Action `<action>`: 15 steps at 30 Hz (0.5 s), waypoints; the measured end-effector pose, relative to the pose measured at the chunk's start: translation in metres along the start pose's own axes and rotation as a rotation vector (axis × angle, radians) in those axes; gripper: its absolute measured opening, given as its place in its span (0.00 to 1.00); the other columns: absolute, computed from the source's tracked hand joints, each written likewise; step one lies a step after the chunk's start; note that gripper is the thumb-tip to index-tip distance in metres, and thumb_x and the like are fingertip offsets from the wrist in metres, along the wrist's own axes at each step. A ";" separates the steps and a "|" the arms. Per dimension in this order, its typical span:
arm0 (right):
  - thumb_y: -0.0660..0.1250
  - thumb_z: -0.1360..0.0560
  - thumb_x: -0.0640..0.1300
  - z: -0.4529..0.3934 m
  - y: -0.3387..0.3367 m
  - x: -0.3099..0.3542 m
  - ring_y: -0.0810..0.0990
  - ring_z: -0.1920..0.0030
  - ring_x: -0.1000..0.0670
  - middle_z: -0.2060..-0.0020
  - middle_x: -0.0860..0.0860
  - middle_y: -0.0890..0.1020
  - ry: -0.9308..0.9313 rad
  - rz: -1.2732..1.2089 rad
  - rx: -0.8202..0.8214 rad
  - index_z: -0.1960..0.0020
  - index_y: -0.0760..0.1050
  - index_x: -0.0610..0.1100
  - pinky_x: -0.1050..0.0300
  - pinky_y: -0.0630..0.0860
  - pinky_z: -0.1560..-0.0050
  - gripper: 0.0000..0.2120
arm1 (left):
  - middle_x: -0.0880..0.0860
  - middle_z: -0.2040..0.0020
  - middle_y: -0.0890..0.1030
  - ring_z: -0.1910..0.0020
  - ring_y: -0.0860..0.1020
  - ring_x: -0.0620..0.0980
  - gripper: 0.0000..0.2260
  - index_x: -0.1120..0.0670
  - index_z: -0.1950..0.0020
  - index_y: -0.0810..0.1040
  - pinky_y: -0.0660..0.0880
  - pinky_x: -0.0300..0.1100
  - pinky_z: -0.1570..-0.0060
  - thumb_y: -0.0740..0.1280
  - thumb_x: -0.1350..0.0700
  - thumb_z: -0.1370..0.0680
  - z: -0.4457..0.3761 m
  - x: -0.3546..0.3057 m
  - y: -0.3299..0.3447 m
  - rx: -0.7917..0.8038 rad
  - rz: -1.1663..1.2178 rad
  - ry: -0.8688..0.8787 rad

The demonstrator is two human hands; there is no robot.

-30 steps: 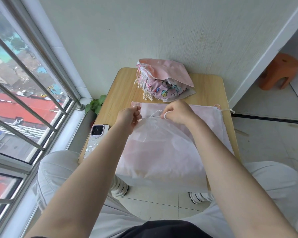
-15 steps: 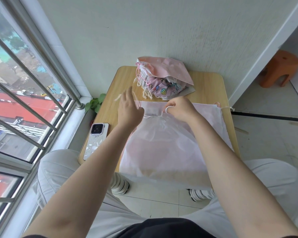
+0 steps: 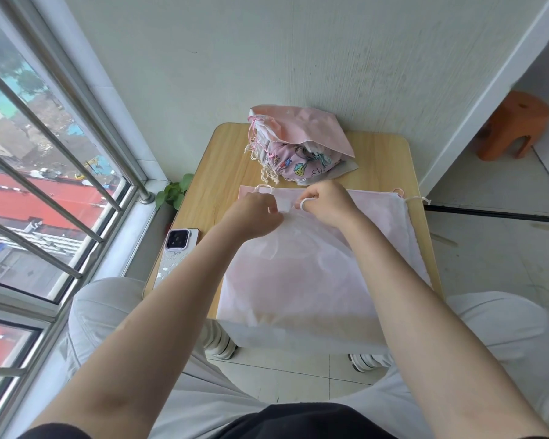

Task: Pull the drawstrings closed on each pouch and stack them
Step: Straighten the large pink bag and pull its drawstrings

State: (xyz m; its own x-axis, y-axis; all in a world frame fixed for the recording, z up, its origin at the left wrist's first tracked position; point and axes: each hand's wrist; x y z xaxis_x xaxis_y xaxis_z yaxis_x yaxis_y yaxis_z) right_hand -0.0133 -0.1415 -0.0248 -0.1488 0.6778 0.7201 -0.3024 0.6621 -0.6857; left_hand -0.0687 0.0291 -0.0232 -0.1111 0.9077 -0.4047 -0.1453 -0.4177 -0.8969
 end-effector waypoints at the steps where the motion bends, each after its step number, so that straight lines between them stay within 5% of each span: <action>1: 0.71 0.28 0.44 0.000 0.001 0.000 0.81 0.52 0.49 0.56 0.50 0.85 0.002 -0.005 -0.003 0.55 0.85 0.45 0.55 0.77 0.51 0.05 | 0.51 0.52 0.76 0.51 0.76 0.54 0.11 0.54 0.48 0.78 0.70 0.44 0.58 0.64 0.48 0.24 0.000 0.001 -0.001 -0.009 -0.036 0.000; 5: 0.71 0.28 0.44 0.000 0.001 0.000 0.81 0.52 0.49 0.56 0.50 0.84 0.012 -0.020 -0.007 0.55 0.85 0.45 0.56 0.76 0.52 0.05 | 0.50 0.63 0.74 0.61 0.73 0.52 0.14 0.55 0.61 0.73 0.66 0.41 0.66 0.64 0.45 0.24 -0.001 0.002 -0.005 -0.039 -0.065 -0.040; 9: 0.70 0.28 0.44 0.001 0.001 0.001 0.81 0.52 0.48 0.56 0.49 0.85 0.008 -0.013 -0.013 0.54 0.84 0.44 0.54 0.76 0.51 0.06 | 0.50 0.69 0.67 0.68 0.66 0.49 0.20 0.55 0.69 0.65 0.63 0.41 0.67 0.64 0.46 0.22 -0.002 -0.002 -0.006 0.075 0.287 -0.126; 15: 0.69 0.28 0.43 0.004 0.005 0.003 0.80 0.52 0.50 0.55 0.51 0.84 0.015 -0.008 0.002 0.54 0.84 0.44 0.58 0.75 0.53 0.06 | 0.47 0.66 0.75 0.65 0.71 0.45 0.16 0.53 0.64 0.79 0.69 0.38 0.63 0.62 0.47 0.20 0.001 -0.001 -0.008 0.235 0.219 -0.075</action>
State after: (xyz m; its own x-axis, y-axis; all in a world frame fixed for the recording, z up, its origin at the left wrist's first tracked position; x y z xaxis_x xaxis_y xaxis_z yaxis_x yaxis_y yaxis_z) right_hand -0.0190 -0.1375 -0.0264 -0.1324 0.6770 0.7240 -0.3056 0.6669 -0.6795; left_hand -0.0685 0.0314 -0.0152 -0.2353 0.7935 -0.5613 -0.3315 -0.6084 -0.7211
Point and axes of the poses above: each hand's wrist, its own z-axis away from the middle knuckle, its own y-axis out of the palm, x = y × z
